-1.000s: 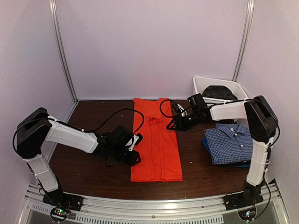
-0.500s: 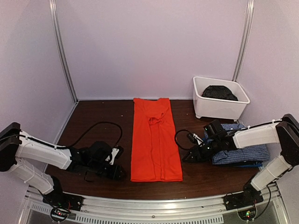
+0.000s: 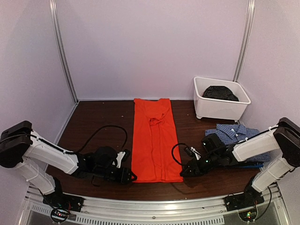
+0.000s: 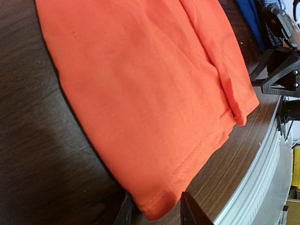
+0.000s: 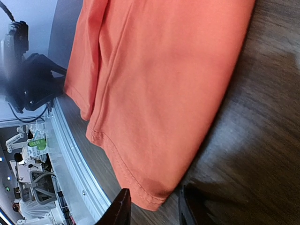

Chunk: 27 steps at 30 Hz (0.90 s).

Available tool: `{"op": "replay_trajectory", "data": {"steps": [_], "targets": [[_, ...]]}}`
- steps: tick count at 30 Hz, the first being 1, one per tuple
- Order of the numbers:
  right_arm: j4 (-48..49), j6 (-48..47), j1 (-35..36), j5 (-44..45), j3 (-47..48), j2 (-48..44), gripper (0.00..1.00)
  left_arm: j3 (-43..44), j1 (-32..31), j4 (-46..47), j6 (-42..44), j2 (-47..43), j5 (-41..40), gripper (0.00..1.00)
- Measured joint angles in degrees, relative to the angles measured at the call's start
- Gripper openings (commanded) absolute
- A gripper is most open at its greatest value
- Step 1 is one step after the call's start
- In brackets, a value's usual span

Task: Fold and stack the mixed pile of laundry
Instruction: Pick up the rectangle-folded T-shirt from the corner of the board.

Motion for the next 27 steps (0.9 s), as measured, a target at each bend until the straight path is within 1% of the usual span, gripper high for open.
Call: {"op": "replay_trajectory", "data": {"steps": [3, 6, 8, 10, 12, 15, 18, 22, 24, 27], "targets": [[4.0, 1.8, 1.3, -0.2, -0.7, 1.2, 0.34, 0.2, -0.4, 2.3, -0.7, 1.4, 0.0, 0.33], [7.3, 3.3, 2.2, -0.4, -0.7, 2.8, 0.30, 0.3, -0.8, 4.0, -1.1, 2.7, 0.1, 0.26], [9.0, 3.9, 2.7, -0.4, -0.7, 3.6, 0.22, 0.4, -0.9, 4.7, -1.3, 3.2, 0.0, 0.18], [9.7, 4.8, 3.3, -0.1, -0.8, 4.2, 0.08, 0.4, -0.9, 4.5, -1.4, 3.5, 0.0, 0.09], [9.6, 5.3, 3.8, 0.6, -1.0, 4.3, 0.01, 0.4, -1.0, 4.1, -1.6, 3.5, -0.1, 0.01], [9.3, 5.4, 4.7, 1.4, -1.6, 4.1, 0.00, 0.8, -2.1, 2.9, -1.1, 3.6, -0.4, 0.00], [8.9, 5.9, 7.2, 3.0, -3.1, 1.7, 0.00, 2.4, -5.4, 0.2, -0.4, 3.5, -1.2, 0.00], [7.5, 7.0, 11.8, 4.1, -7.3, -4.3, 0.00, 3.2, -11.5, -2.7, 0.1, 2.0, -2.4, 0.00], [5.2, 7.4, 13.5, 5.0, -8.2, -8.4, 0.00, 3.1, -13.0, -3.7, 0.2, 0.4, -2.9, 0.00], [2.0, 5.8, 13.9, 7.6, -6.5, -12.3, 0.00, 4.0, -13.2, -6.3, 1.7, -2.0, -5.5, 0.00]]}}
